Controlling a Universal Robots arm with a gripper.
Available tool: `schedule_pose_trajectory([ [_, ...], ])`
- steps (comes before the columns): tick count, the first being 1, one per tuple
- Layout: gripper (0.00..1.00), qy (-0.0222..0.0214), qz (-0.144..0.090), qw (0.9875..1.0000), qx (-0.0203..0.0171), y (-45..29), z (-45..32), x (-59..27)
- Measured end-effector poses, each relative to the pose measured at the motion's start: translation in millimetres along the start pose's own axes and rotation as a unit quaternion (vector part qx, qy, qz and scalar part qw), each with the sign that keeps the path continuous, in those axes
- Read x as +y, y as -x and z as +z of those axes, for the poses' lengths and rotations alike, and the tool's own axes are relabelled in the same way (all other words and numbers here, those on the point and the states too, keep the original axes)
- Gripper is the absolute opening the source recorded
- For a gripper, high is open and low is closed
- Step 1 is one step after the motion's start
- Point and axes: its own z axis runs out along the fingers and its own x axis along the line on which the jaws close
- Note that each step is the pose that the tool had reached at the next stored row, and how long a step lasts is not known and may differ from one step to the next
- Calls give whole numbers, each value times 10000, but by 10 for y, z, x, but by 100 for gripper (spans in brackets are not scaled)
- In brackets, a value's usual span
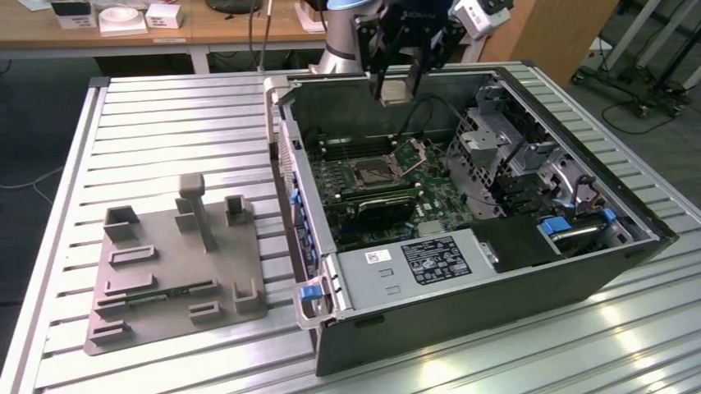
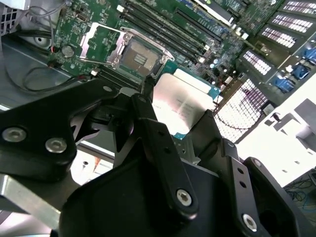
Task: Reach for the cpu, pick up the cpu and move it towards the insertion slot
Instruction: 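Pick up the cpu and move it towards the insertion slot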
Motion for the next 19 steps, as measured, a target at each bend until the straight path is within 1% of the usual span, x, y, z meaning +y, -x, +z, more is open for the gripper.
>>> schedule_pose_trajectory([
  [10,54,0,0,10000,0,57,16,98],
  [19,54,0,0,10000,0,116,28,155],
])
